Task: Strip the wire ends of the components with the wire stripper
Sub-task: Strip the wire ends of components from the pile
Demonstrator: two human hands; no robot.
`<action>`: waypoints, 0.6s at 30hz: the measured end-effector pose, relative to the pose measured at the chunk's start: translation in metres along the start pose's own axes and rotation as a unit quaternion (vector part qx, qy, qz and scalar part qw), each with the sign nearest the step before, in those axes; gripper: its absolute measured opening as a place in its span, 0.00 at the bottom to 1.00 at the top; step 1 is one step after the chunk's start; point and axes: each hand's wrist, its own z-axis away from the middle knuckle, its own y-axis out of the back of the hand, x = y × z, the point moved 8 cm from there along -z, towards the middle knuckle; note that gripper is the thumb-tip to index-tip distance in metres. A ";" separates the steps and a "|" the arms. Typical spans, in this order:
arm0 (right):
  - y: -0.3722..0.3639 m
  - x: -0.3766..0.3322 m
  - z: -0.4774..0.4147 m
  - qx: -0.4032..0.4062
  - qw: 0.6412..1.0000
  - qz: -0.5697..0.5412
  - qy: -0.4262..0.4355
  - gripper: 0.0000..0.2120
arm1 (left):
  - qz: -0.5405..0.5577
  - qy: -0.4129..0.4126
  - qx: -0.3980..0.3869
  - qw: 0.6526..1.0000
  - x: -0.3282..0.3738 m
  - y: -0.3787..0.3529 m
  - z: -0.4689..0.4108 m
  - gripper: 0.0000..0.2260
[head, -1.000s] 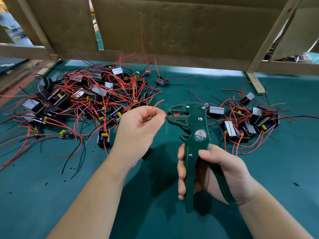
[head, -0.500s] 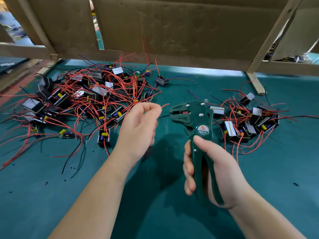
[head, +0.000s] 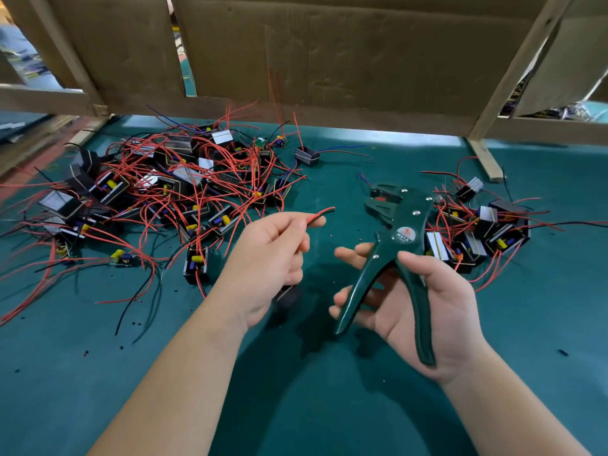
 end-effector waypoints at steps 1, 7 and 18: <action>-0.004 0.003 0.001 -0.022 1.000 0.003 -0.009 0.27 | 0.030 0.003 -0.008 1.000 0.000 -0.003 0.001 0.12; -0.027 0.018 0.008 -0.131 0.989 0.029 -0.059 0.30 | 0.235 0.061 -0.029 0.970 -0.002 -0.017 0.002 0.09; -0.009 0.004 -0.002 -0.030 0.992 0.125 -0.006 0.28 | 0.311 0.006 0.065 0.948 -0.005 -0.005 -0.005 0.11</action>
